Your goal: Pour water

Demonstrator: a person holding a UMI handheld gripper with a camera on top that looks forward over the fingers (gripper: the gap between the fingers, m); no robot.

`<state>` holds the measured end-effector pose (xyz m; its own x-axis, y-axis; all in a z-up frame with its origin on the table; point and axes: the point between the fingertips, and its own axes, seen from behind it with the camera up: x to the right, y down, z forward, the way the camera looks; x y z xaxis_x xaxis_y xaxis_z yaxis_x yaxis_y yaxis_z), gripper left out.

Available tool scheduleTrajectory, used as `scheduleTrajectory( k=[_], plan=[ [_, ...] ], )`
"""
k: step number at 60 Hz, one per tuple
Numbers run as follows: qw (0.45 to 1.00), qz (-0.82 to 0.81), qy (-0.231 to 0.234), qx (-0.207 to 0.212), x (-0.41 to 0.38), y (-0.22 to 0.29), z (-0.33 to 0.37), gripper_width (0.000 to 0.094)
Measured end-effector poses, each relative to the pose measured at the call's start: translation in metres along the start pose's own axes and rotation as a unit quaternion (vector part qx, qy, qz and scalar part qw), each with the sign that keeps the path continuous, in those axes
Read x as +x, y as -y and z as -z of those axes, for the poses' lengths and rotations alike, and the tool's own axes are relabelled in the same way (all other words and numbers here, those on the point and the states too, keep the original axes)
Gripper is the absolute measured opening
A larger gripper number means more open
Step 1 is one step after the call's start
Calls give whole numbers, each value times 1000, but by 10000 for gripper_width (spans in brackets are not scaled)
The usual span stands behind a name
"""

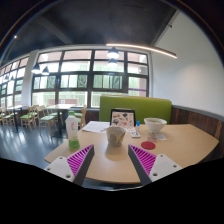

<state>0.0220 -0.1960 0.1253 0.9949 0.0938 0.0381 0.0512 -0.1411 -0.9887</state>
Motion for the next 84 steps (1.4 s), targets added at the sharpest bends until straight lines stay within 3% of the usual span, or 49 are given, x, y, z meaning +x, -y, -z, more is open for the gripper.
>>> scheduleTrajectory(
  k=[10,18,35,52,55,57,62,72,84],
  plan=[
    [1000,-1,6,-6,-19,-3,12,800],
    [999,2,46,-6,-65,-6,-2,813],
    [995,-4,96,27,-175,-3,-99,799],
    [998,1,16,53,-205,25,-203,789],
    [998,-3,9,55,-202,29,-221,729],
    [999,-2,-3,39,-198,23,-230,506],
    [999,-6,-17,39,-197,23,-243,497],
    [999,-17,17,29,-200,22,-247,496],
    [998,-25,20,53,-191,26,-261,358]
  ],
)
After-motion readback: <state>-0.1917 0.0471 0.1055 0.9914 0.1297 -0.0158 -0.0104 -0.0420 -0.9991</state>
